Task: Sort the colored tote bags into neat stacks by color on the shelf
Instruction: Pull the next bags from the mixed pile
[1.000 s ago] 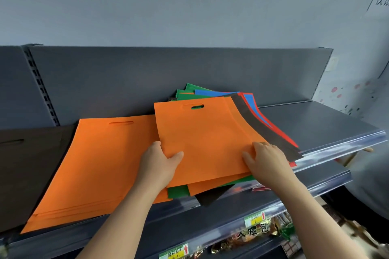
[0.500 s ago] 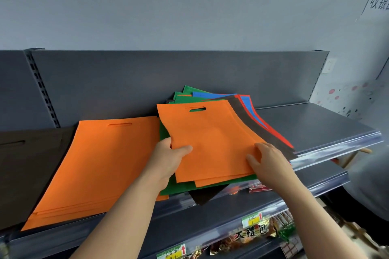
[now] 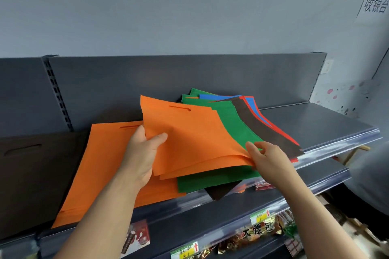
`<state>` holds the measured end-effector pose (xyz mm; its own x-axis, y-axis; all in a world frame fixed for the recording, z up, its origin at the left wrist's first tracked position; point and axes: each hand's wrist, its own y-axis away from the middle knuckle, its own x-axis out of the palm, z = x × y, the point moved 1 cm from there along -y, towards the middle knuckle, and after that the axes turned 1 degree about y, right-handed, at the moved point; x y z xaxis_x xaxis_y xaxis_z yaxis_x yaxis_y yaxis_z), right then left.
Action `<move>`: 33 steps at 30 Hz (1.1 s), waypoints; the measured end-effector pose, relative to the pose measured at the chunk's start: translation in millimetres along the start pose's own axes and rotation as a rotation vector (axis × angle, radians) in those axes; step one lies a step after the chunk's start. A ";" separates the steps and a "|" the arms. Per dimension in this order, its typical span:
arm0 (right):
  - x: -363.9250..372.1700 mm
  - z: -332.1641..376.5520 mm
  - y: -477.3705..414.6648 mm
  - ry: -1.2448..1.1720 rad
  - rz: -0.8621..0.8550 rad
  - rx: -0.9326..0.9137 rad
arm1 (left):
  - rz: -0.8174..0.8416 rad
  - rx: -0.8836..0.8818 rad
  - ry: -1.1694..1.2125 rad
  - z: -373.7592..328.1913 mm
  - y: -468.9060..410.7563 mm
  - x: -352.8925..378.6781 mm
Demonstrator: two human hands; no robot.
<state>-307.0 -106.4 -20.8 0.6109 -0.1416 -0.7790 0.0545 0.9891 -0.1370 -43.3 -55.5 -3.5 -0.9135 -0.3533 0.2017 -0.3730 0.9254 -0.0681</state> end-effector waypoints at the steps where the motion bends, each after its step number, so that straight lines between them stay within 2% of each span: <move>1: 4.1 5.0 3.9 -0.020 0.018 0.005 | 0.001 -0.029 -0.036 3.1 -0.4 -6.3; 6: 21.7 22.8 16.3 0.020 0.001 0.046 | -0.018 -0.090 -0.388 16.8 -4.9 -35.1; 11: 35.6 46.6 27.1 0.006 -0.045 -0.014 | -0.031 0.017 -0.527 4.3 -1.7 -64.5; 17: 73.0 91.4 41.4 -0.020 -0.046 -0.141 | -0.178 0.136 -0.692 -12.8 8.4 -121.5; 24: 125.3 122.0 48.8 0.134 0.009 -0.229 | -0.286 0.035 -0.809 -2.6 14.3 -179.0; 33: 139.0 105.2 44.0 0.327 -0.079 -0.186 | -0.221 -0.075 -0.966 15.6 15.5 -170.1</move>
<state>-136.6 -78.2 -70.7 0.3245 -0.2528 -0.9115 -0.0715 0.9543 -0.2901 103.8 16.8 -54.1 -0.5773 -0.4480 -0.6826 -0.5698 0.8199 -0.0563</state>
